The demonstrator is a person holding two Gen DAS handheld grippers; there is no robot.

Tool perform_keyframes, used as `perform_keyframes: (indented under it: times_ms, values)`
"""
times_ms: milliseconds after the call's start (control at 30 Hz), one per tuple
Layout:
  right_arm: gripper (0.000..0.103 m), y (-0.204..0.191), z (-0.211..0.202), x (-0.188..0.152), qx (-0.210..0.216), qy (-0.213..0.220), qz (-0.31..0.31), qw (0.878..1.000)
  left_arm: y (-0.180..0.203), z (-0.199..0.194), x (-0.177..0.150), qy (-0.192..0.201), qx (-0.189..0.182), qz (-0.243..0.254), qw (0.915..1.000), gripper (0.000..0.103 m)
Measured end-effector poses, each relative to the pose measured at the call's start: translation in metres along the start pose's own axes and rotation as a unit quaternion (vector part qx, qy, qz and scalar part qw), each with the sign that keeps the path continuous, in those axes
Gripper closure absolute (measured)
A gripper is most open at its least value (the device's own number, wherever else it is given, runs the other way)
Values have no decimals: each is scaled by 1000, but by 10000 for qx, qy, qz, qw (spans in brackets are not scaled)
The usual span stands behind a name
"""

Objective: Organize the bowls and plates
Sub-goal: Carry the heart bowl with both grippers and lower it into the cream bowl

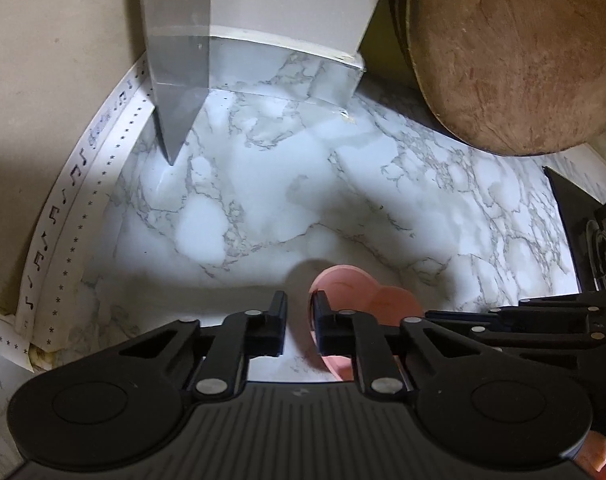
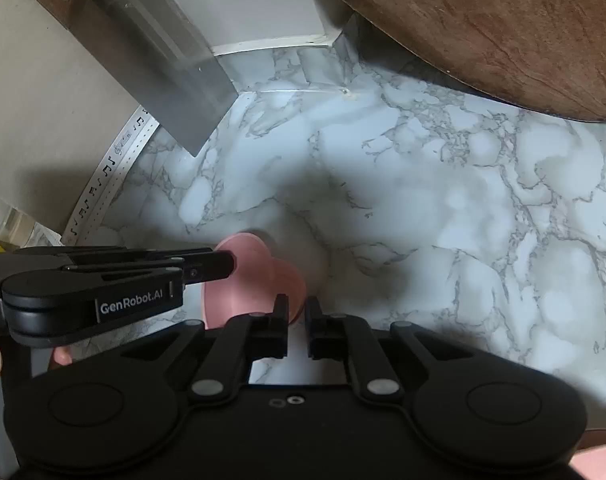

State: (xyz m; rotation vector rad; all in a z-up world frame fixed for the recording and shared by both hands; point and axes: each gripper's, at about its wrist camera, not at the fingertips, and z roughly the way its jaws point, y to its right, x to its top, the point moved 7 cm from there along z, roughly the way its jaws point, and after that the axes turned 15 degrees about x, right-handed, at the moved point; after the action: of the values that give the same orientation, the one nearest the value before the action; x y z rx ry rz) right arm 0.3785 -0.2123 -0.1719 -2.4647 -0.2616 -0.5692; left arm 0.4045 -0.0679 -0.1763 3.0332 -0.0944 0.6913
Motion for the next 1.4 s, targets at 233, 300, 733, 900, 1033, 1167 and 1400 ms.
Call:
perform_keyframes:
  times_ms: [233,300,733,900,1033,1167,1400]
  values:
    - [99,-6,-7,2,-57,80,-48,9999,6,-8,1,63,-7,146,9999,95]
    - [99,-7,-10,3,-34,94,-33,9999,6,-11,1,82,3,174,9998,95]
    - [100,-46,-62,-1,159,407,-326,9985,1,-72,4,440,-62,40,9990,95]
    - [100,-65,-83,-11,261,472,-460,9975,2,-107,-5,616,-5,106,9980,95]
    - [100,-80,-100,-20,338,549,-546,9964,1,-133,-17,772,96,135,9969,95]
    - [100,-93,-114,-32,399,587,-644,9954,-1,-153,-31,829,92,114,9965,95]
    - [100,-107,-126,-61,496,467,-759,9948,-4,-177,-63,784,100,130,9968,95]
